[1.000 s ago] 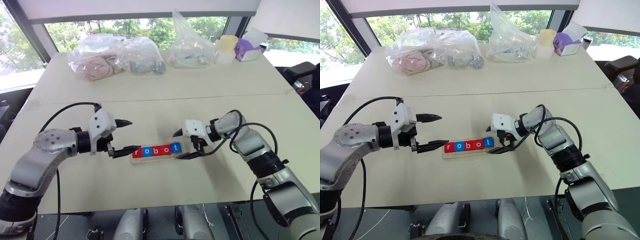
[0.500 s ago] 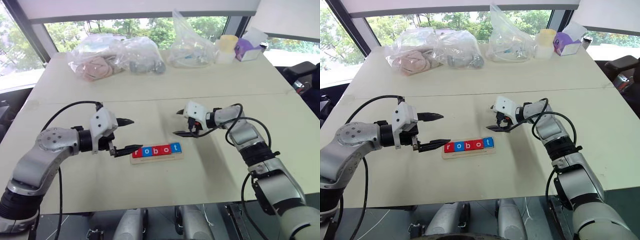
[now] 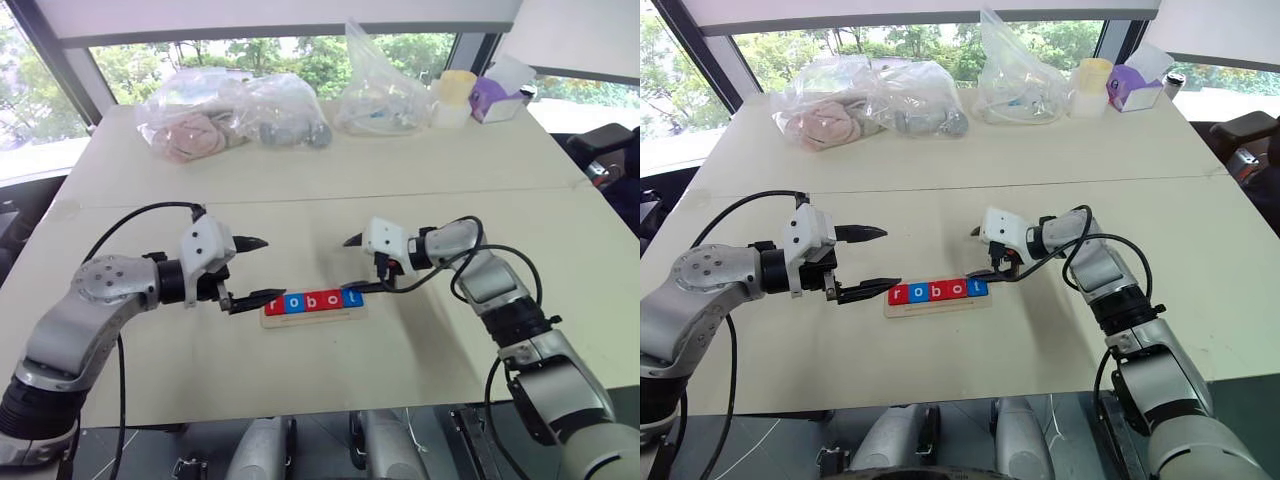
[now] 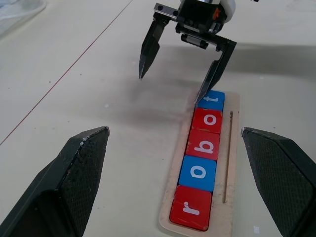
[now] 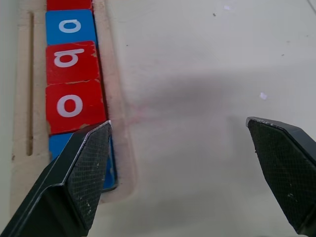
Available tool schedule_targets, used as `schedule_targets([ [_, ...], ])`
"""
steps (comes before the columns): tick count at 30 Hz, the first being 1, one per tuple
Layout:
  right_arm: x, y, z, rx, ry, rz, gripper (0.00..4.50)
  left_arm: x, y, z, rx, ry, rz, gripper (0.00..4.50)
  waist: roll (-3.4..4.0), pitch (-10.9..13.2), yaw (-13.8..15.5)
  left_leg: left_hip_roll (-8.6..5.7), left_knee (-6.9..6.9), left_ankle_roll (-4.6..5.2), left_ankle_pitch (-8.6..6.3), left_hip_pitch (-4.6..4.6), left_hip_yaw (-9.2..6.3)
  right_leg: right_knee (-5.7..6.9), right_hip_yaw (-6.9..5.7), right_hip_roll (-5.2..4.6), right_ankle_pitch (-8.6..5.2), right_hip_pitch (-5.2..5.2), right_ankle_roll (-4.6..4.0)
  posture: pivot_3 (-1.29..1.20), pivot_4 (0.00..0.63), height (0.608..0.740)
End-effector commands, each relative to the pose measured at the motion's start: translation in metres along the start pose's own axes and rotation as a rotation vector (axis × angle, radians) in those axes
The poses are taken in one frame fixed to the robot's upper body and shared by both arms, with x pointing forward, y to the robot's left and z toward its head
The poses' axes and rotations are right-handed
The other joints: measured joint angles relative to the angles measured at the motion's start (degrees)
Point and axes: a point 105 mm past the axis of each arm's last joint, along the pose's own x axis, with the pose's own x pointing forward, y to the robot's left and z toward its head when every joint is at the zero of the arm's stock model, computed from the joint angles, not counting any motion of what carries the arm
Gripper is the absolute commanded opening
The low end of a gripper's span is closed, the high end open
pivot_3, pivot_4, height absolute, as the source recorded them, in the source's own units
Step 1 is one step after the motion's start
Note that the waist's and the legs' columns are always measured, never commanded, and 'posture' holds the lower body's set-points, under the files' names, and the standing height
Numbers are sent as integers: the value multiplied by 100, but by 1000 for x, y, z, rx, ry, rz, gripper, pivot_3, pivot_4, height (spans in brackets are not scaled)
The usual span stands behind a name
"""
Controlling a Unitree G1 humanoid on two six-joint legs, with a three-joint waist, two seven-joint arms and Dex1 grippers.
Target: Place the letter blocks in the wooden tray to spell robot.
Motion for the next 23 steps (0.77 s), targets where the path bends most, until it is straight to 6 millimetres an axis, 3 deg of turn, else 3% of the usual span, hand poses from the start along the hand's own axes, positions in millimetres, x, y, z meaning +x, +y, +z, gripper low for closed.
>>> schedule_targets([
  [1, -4, -5, 15, -44, -41, -34, 4475, 0, 1, 8, 31, -21, 5, 4500, 0, 0, 0, 0, 0, 0, 0, 0, 0, 0, 0, 0, 0, 0, 0, 0, 150, 725],
  [5, -9, -16, 22, -29, -71, -97, 4475, 0, 1, 8, 30, -22, 2, 4500, 0, 0, 0, 0, 0, 0, 0, 0, 0, 0, 0, 0, 0, 0, 0, 0, 150, 725],
  [8, -25, -22, 35, 28, -112, -143, 4475, -2, 0, 8, 19, -25, 9, 4500, 1, 0, 2, 0, 0, -1, 0, 0, 0, 0, 1, 0, 0, -1, 0, 0, 150, 725],
  [14, -59, 14, 39, 74, -59, -100, 4475, -11, -4, 9, -27, -30, 35, 4500, -1, 0, 32, 0, -4, 2, -2, -3, -7, -4, -2, -5, 0, 0, 0, 0, 150, 725],
  [19, -88, 47, 25, 155, 47, -55, 4475, -20, -12, 4, -49, -5, 45, 4500, 0, 0, 32, 0, -3, 2, -2, -4, -5, -7, -1, -8, -3, 0, -5, 0, 150, 725],
  [23, -112, 56, 19, 237, 94, -102, 4475, -27, -13, 1, -76, 2, 91, 4500, -1, -1, 29, 3, -1, 2, -2, 1, -5, -7, -1, -6, -14, 6, -22, 0, 150, 725],
])
